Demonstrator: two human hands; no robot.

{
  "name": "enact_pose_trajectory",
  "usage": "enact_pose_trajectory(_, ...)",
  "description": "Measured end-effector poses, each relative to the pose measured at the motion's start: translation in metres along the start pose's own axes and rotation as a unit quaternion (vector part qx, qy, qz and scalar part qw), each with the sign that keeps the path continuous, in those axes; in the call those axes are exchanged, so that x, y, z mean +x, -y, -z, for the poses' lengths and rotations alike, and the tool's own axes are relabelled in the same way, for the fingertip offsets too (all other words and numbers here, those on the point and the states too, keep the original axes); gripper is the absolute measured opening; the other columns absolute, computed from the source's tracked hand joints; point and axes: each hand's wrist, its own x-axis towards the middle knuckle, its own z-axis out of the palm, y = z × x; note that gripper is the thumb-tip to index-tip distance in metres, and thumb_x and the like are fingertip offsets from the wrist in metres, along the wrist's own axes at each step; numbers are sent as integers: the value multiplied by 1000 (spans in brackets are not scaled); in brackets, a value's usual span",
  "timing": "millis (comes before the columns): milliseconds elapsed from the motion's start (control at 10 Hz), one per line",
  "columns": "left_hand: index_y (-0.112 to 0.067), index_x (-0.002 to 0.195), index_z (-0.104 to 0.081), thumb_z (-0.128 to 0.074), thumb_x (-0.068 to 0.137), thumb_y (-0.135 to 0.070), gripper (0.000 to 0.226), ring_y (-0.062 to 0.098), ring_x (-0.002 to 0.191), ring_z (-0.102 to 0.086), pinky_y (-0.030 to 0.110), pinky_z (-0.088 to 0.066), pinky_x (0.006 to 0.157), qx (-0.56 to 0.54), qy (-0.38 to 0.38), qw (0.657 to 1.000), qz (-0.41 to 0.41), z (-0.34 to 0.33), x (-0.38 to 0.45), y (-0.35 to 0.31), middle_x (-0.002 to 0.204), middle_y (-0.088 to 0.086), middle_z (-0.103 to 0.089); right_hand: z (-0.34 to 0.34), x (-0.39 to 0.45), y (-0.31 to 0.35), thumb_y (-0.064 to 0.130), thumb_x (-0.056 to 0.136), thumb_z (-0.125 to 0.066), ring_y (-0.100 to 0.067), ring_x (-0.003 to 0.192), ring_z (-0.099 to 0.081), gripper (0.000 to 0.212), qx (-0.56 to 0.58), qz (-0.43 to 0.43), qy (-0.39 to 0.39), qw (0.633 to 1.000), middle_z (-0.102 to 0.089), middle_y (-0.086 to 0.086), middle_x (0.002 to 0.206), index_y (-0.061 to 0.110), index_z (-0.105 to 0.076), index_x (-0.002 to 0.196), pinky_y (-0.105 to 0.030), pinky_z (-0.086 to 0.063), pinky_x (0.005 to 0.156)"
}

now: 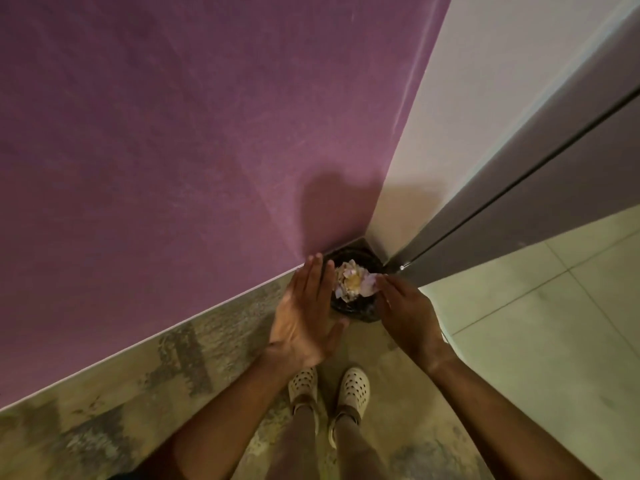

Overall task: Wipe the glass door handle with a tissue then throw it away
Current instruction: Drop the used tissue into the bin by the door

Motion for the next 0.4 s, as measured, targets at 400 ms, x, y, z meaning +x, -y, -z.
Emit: enact_pose_trajectory(400,5,154,-18,-32,90,-58,90,37,152,-6,52,-17,124,-63,21,998,-19,-3,40,34,162,26,-14,-23,41,5,29,92,-61,-35,118,-60,49,-58,-63,27,996,-58,-17,136,10,-52,137,-46,-55,87)
